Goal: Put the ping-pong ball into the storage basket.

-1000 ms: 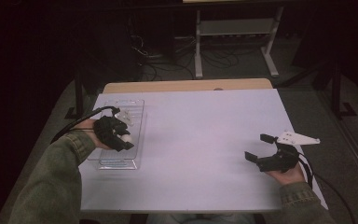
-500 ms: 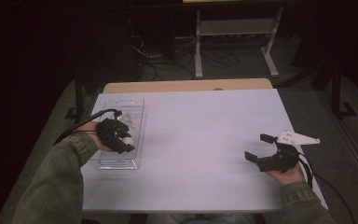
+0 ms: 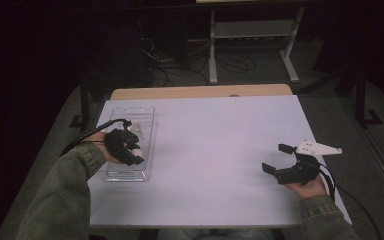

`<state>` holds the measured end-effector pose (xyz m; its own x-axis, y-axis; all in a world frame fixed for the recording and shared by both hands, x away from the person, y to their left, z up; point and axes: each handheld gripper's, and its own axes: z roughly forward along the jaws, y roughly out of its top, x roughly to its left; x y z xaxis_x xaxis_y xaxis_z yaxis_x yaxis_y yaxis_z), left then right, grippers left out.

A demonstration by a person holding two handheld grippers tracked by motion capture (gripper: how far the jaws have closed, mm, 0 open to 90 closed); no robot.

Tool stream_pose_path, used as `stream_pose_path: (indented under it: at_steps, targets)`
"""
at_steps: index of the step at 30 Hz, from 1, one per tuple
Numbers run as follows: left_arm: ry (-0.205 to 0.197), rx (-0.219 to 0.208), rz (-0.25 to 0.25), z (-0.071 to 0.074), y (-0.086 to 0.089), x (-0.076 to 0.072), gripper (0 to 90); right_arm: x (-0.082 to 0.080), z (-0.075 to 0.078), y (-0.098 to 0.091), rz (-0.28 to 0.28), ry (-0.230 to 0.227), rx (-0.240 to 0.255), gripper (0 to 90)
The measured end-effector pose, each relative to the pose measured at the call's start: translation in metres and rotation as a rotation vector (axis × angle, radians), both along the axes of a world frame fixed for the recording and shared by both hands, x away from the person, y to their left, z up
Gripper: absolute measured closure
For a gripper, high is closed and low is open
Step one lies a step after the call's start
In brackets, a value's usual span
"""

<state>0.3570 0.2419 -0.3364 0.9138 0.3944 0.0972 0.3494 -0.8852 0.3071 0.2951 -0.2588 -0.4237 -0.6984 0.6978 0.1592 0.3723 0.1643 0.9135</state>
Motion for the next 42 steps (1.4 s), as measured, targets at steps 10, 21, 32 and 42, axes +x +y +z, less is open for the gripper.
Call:
stream_pose_path:
  at_steps: [10,21,32,42]
  targets:
    - [0.021,0.013,0.033,-0.012,0.006,0.005,50.4,0.0,0.0,0.001,0.004,0.0,-0.001,0.0]
    - [0.027,0.016,0.039,-0.022,0.008,0.006,50.4,0.0,0.0,0.001,0.007,-0.001,-0.002,0.0]
    - [0.046,0.009,0.033,-0.038,0.004,0.009,50.4,0.0,0.0,0.001,0.008,-0.003,-0.004,0.0]
    - [0.063,0.015,0.04,-0.047,0.002,0.013,50.4,0.0,0.0,0.002,0.012,-0.005,-0.006,0.0]
